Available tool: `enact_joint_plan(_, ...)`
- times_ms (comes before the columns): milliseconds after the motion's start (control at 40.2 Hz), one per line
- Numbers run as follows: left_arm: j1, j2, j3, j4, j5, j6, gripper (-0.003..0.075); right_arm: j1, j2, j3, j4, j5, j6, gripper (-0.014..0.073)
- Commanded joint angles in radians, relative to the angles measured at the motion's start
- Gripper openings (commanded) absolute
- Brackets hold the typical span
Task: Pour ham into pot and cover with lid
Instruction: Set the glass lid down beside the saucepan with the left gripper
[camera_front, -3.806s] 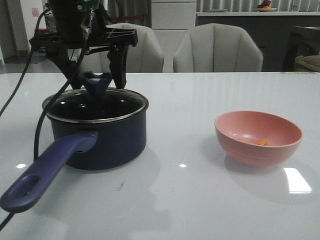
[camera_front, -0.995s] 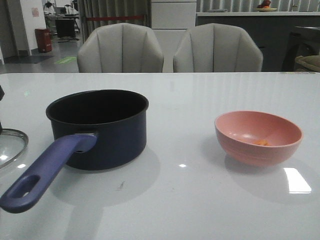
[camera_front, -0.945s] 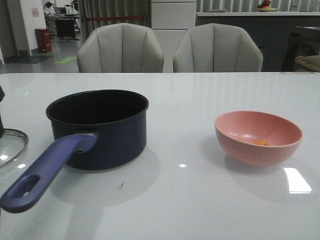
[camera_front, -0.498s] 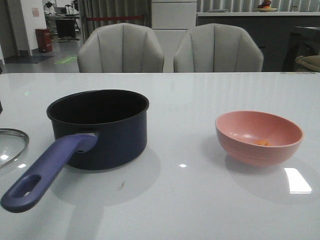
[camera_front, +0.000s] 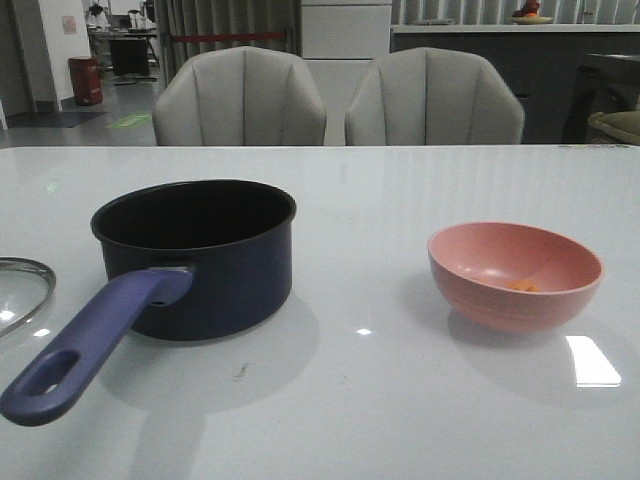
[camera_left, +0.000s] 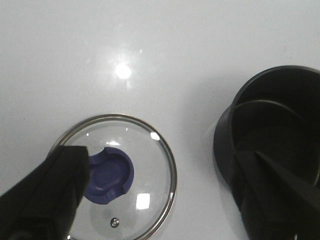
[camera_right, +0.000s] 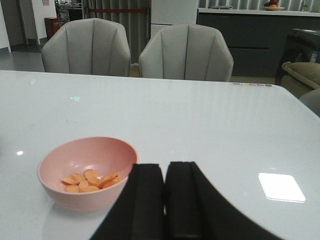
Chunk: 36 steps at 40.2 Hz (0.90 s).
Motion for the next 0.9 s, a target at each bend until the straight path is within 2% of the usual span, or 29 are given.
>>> enact_joint_plan(0,-0.03,-0.132,0.048,-0.008,-0.126,0.004,0.0606,-0.004,-0.021,-0.004,-0.012,-0.076,-0.003,0.0145)
enact_joint_plan(423,-0.145,-0.669,0.366,-0.05,-0.312,0.004,0.0606,-0.004,-0.02,-0.004,-0.012,-0.076,-0.003,0.0145)
enact_joint_plan(572,-0.168,-0.856,0.443,-0.061,-0.317,0.004,0.0606,-0.004,-0.02,-0.004,-0.012,-0.076,-0.003,0.0145)
enact_joint_plan(871,-0.244,-1.137,0.593,0.018,-0.26,0.004,0.0606,-0.004,-0.02,-0.004,-0.012,-0.076,-0.003,0.0145)
